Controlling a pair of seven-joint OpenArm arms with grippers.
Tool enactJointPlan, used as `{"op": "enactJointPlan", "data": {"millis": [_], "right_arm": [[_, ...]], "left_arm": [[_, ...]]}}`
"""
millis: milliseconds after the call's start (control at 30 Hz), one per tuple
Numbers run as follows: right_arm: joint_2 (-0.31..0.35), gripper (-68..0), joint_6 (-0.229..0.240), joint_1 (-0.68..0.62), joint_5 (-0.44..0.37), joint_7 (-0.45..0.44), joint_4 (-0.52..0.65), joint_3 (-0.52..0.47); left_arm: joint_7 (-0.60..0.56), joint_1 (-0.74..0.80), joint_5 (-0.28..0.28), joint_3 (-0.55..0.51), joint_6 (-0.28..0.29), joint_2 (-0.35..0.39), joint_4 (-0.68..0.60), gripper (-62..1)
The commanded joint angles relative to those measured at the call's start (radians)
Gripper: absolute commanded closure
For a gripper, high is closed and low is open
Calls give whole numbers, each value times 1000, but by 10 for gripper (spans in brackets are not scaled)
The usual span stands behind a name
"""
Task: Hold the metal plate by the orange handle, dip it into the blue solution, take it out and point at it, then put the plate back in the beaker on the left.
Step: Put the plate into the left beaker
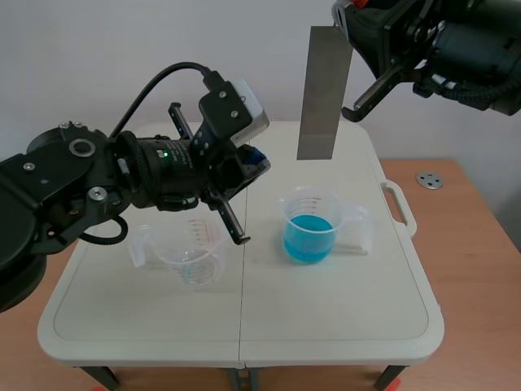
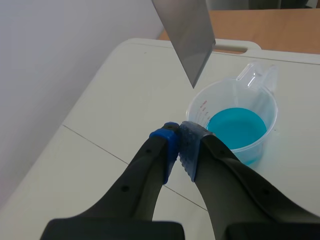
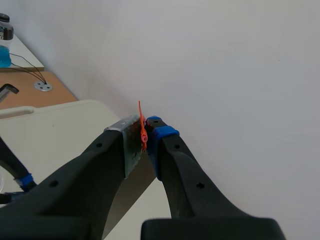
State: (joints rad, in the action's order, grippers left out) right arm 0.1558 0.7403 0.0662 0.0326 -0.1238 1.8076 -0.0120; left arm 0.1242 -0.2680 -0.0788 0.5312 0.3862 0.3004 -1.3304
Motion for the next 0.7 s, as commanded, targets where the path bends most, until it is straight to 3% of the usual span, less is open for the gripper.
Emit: {"op": "enactJointPlan", "data": {"millis": [0, 100, 400, 667], "right_arm": [[7, -13, 5, 11, -19, -12, 21, -3], [7, -13, 5, 11, -19, -13, 21, 0], [2, -13, 5, 12, -18, -12, 21, 15], [1, -13, 5, 15, -19, -13, 21, 58]], "left_arm": [[-34, 51, 11, -37, -16, 43, -49, -15], [-56, 128, 43, -93, -30, 107, -119, -15], [-122, 418, 229, -337, -50, 298, -344, -15], [-245, 747, 359, -604, -60, 346, -419, -15]]}}
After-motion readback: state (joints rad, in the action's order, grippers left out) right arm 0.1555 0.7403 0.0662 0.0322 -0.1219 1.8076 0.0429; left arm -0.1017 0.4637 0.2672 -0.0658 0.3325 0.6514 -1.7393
